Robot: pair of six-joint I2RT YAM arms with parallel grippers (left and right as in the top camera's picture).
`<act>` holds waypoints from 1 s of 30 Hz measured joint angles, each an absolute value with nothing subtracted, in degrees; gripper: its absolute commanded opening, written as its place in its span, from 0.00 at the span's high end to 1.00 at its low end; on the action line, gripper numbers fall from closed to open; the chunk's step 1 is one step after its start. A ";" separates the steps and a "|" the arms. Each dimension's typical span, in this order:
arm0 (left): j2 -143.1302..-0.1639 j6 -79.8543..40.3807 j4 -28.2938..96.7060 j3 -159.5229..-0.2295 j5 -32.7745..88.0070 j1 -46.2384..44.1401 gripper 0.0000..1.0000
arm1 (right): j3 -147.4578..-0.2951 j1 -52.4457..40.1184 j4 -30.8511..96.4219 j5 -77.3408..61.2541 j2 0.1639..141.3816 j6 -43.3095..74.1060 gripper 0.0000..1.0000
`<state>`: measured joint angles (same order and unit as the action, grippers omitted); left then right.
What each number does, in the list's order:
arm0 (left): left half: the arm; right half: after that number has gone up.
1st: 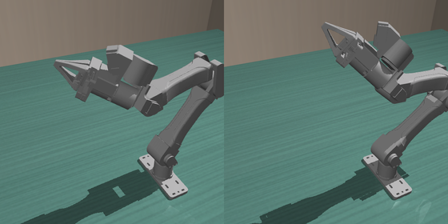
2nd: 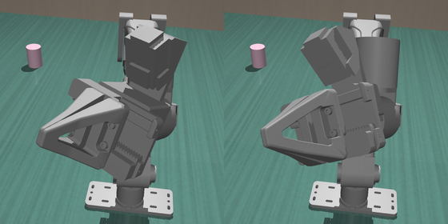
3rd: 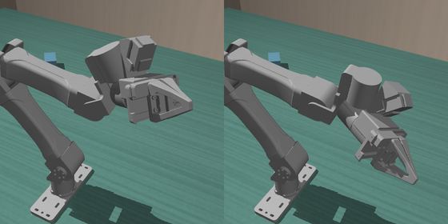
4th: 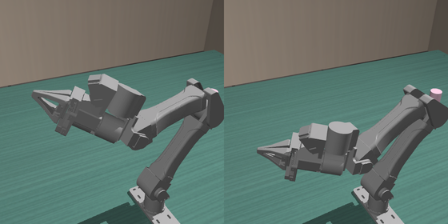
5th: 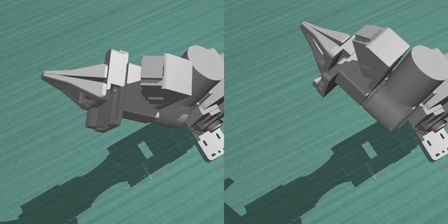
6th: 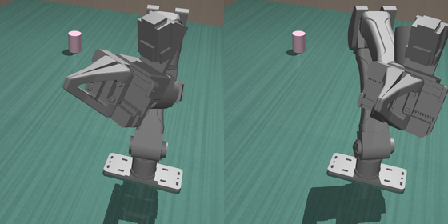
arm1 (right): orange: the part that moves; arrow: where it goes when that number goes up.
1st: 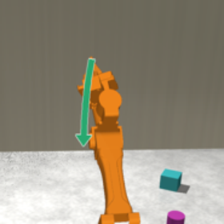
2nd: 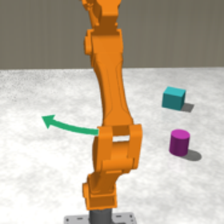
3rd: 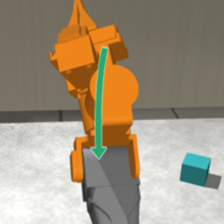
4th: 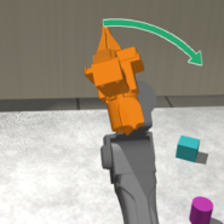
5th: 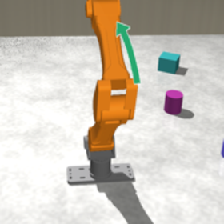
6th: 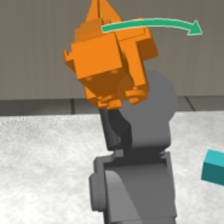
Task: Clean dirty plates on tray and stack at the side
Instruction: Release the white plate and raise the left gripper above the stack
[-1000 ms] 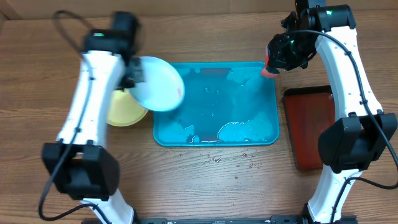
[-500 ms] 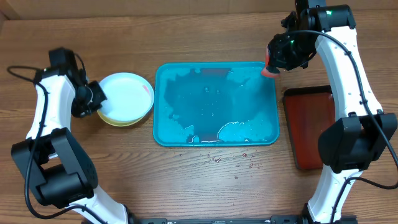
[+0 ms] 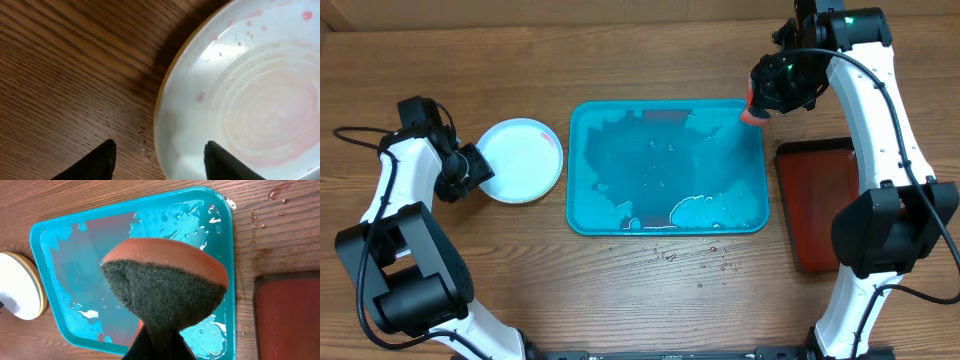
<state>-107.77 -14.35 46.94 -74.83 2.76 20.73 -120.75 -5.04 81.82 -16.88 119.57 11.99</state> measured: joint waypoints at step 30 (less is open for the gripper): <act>-98.78 -9.02 53.23 -91.79 3.70 -9.43 0.00 | -108.53 3.44 90.63 6.52 107.96 22.26 0.96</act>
<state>-98.78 -9.02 53.23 -91.79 3.70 -9.43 -108.53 3.44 90.63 6.52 107.96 22.26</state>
